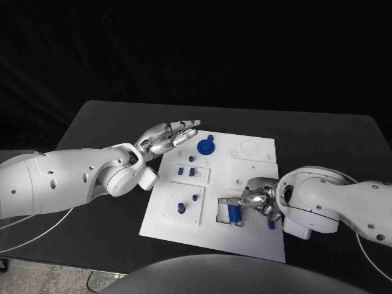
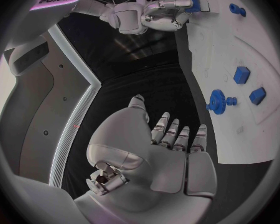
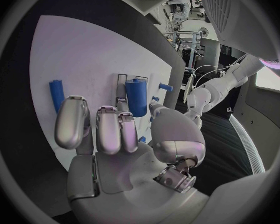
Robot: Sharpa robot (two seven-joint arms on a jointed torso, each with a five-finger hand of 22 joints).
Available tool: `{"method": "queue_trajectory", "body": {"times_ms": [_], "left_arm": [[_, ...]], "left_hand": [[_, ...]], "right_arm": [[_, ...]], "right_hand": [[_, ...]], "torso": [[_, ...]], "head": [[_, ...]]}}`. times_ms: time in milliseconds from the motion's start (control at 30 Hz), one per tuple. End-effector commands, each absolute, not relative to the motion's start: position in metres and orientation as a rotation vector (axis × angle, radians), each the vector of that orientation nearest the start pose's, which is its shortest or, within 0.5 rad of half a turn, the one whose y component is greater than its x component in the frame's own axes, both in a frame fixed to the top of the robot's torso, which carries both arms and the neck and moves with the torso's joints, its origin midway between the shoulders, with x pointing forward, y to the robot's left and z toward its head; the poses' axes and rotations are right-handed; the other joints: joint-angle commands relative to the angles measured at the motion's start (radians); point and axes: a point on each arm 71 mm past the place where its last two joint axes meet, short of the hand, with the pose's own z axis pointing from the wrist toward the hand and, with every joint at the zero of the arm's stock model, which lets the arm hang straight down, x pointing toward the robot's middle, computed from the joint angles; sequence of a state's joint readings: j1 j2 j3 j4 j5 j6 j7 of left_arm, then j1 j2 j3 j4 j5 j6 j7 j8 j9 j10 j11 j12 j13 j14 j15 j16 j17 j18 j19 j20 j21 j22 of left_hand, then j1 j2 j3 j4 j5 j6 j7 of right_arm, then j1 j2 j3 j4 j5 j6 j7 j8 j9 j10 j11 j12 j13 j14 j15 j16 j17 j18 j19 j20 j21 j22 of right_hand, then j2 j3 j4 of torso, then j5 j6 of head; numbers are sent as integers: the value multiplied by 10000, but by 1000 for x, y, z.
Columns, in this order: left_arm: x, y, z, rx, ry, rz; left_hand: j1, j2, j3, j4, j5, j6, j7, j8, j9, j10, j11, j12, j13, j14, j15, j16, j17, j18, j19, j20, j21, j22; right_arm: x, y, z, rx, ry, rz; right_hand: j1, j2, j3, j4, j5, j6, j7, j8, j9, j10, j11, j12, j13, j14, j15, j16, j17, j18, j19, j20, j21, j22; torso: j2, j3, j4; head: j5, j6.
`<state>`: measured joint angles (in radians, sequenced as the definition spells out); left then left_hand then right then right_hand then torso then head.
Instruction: Assemble the parts on the task board
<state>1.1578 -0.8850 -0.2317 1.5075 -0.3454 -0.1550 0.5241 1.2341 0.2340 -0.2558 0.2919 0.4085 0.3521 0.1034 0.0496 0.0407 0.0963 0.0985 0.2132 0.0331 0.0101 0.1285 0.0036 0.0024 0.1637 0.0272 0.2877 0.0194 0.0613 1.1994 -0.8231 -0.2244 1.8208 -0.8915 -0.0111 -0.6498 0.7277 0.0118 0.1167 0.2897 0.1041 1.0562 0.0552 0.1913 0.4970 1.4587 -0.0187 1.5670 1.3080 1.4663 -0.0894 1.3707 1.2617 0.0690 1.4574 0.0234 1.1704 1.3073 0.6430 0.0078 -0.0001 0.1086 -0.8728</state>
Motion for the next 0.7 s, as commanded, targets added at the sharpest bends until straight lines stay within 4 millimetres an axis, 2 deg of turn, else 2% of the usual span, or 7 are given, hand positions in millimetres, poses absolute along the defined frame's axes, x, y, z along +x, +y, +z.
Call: {"method": "queue_trajectory", "body": {"times_ms": [33, 100, 233, 500, 700], "left_arm": [[442, 218, -254, -7013, 17074, -15726], [442, 218, -254, -7033, 17084, -15732], [442, 218, -254, -7141, 17091, -15751], [442, 218, -254, -7211, 17139, -15763], [442, 217, -255, -7229, 17184, -15765]], "left_hand": [[83, -8, 73, -5, 53, 22, 32, 32, 13, -2, 59, 46, 12, -19, 62, 3, 9, 157, -2, 38, 27, -9], [86, -6, 73, -5, 53, 44, 44, 37, 15, -2, 63, 44, 12, -18, 63, 3, 9, 156, -2, 39, 27, -10], [95, -2, 75, -8, 58, 79, 72, 47, 20, -1, 68, 48, 12, -16, 68, 4, 9, 153, 0, 41, 28, -10], [134, 7, 86, -18, 79, 168, 148, 74, 29, -1, 74, 49, 12, -15, 78, 4, 9, 144, 1, 43, 29, -14], [153, 11, 92, -21, 91, 201, 175, 84, 33, 0, 77, 53, 12, -14, 80, 4, 10, 141, 1, 44, 29, -15]], "right_arm": [[369, -139, -266, 1891, 25808, 5453], [368, -138, -265, 1841, 25806, 5473], [367, -137, -265, 1755, 25829, 5509], [366, -136, -265, 1715, 25822, 5573], [366, -136, -264, 1762, 25806, 5581]], "right_hand": [[8, -88, -172, -29, -124, 76, -3, -24, -19, 1120, -17, 38, 2628, 523, 44, -50, -22, 103, -12, 16, -38, 1573], [147, -161, -312, -59, -222, 94, -7, -18, -25, 1120, -21, 38, 2628, 522, 42, -48, -25, 103, -10, 15, -44, 1573], [265, -146, -386, -68, -245, 142, -19, 7, -18, 1120, -29, 38, 2628, 521, 38, -50, -32, 103, -6, 13, -45, 1575], [358, 206, -583, -11, 110, 425, -113, 209, 111, 1120, -104, 38, 2628, 520, -18, -52, -50, 107, 4, -27, -60, 1576], [393, 388, -870, -5, 175, 714, -249, 586, 481, 1120, -222, 38, 2628, 521, -110, -48, -59, 107, 16, -103, -70, 1578]], "torso": [[-2, -1, 5], [-4, 1, 1], [2, 0, 1], [-1, -1, 0], [-8, 1, -2]], "head": [[23, 2], [43, 2], [63, 2], [118, 2], [158, 2]]}}
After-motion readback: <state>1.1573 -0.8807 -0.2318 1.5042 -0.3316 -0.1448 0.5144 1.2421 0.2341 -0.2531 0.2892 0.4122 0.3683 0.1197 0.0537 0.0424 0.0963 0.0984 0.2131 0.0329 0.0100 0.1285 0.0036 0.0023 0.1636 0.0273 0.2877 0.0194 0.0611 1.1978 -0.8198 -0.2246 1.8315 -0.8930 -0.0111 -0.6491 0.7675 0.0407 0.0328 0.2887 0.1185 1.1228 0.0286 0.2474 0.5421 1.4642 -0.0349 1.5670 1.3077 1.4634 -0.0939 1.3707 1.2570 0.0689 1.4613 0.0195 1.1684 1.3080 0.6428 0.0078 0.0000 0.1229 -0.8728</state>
